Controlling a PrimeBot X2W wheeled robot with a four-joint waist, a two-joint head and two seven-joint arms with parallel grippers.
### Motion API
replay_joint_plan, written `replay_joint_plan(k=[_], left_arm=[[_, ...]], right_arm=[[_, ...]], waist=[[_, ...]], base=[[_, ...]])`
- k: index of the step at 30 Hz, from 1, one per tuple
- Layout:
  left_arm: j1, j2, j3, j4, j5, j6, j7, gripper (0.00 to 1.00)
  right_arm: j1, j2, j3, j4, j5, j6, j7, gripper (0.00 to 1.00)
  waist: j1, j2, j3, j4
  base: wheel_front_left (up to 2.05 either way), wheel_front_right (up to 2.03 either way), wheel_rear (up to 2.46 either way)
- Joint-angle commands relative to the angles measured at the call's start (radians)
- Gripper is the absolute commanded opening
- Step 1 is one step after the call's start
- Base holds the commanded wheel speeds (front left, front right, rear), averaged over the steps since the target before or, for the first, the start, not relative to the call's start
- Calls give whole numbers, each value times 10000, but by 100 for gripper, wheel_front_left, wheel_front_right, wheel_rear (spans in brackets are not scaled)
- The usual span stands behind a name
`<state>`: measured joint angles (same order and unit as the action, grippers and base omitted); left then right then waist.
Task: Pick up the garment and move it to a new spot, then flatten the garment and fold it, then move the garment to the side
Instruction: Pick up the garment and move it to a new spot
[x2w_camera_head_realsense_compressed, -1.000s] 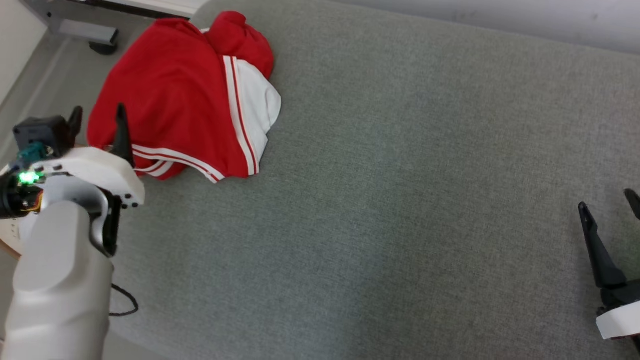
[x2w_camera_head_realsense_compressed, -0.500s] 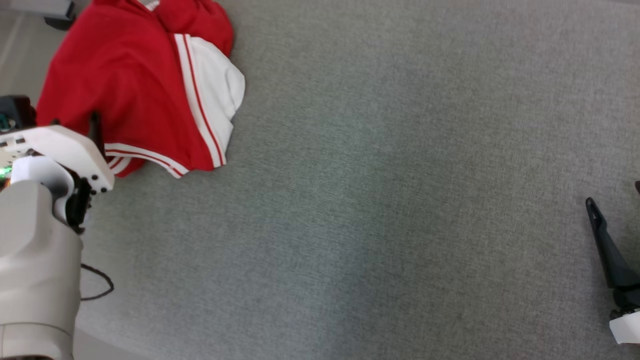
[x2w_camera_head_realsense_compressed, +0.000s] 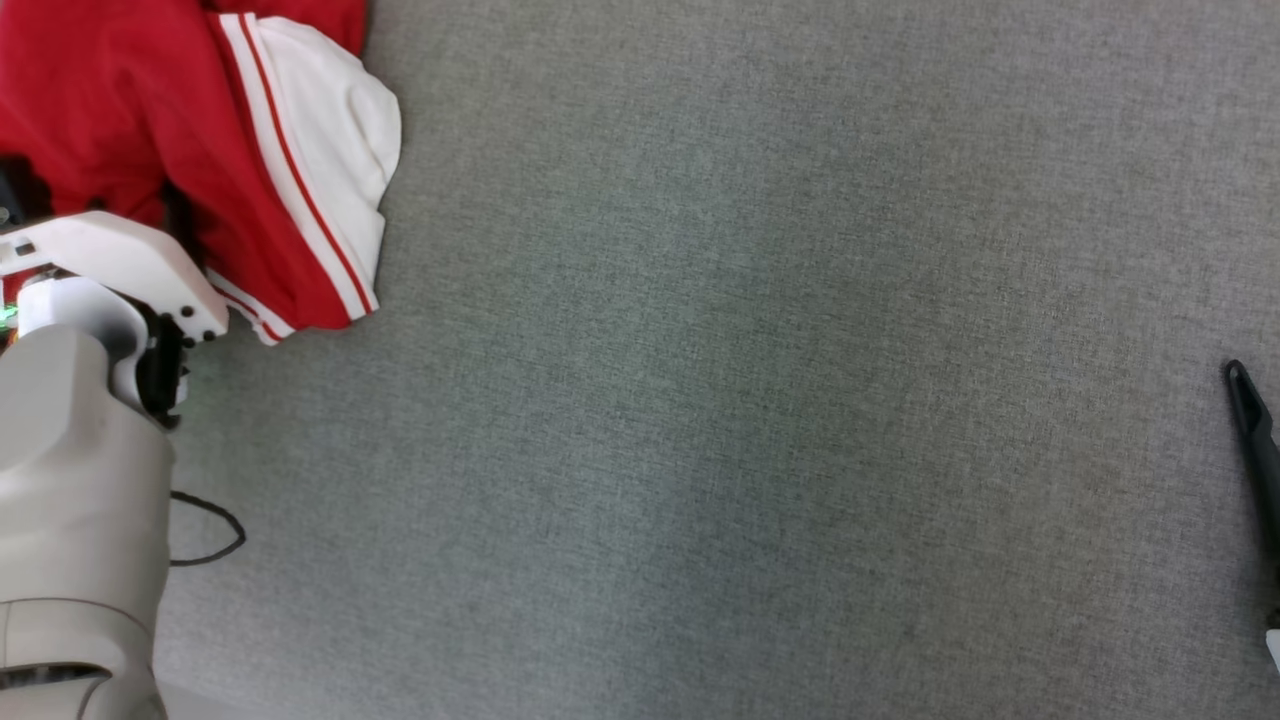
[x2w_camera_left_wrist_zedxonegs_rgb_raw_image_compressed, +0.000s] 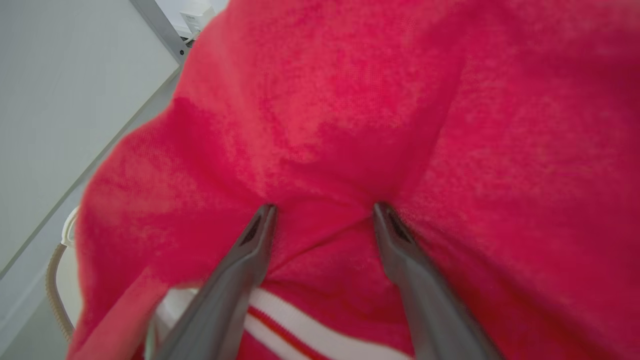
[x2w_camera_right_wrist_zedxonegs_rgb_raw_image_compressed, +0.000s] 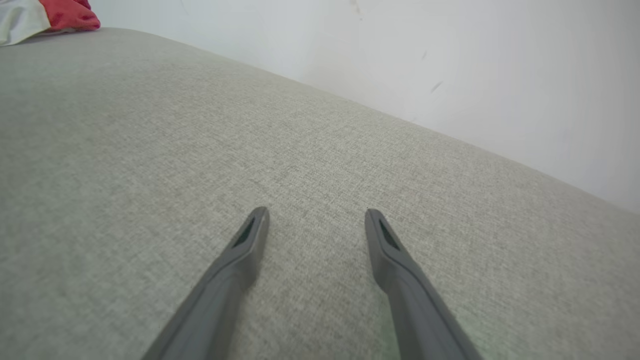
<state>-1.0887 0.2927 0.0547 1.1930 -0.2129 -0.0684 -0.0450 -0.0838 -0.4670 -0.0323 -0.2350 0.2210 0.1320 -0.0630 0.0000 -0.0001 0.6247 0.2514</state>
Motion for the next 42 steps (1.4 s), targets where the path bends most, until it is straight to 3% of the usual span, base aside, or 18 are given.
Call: replay_joint_plan(k=[1,2,15,20,27,34,42], left_arm=[[-14,-212,-114,248,-100,-95,-32,24],[-48,-250,-143,300,-113,-120,-83,0],[-404,360,-349,253,-266,-489,-1449,0],[-557,567,-690,-70,-283,-600,-1481,0],[-472,426,-1638,-1252,-786,-627,-1079,0],[143,910,-3112,-4098,-2157,-613,40,0],[1273,1473,-3715,-8132,-3513,-613,1755,0]], right_arm=[[407,-26,-48,368,-126,-24,166,100],[425,-27,-70,370,-125,-24,176,100],[80,602,787,1462,44,-21,-540,100],[-45,1003,1191,2264,160,-21,-1017,100],[-112,1511,1577,3219,286,-21,-1518,100],[-138,2007,1819,3961,407,-23,-1874,100],[-102,2387,1845,4346,473,-21,-2027,100]], waist=[[0,1,64,13],[0,1,64,30],[0,1,-1644,95],[0,1,-2593,-7],[0,1,-3608,-279],[0,1,-4442,-785],[0,1,-5012,-1621]], base=[[0,0,0],[0,0,0],[0,0,0],[0,0,0],[0,0,0],[0,0,0],[0,0,0]])
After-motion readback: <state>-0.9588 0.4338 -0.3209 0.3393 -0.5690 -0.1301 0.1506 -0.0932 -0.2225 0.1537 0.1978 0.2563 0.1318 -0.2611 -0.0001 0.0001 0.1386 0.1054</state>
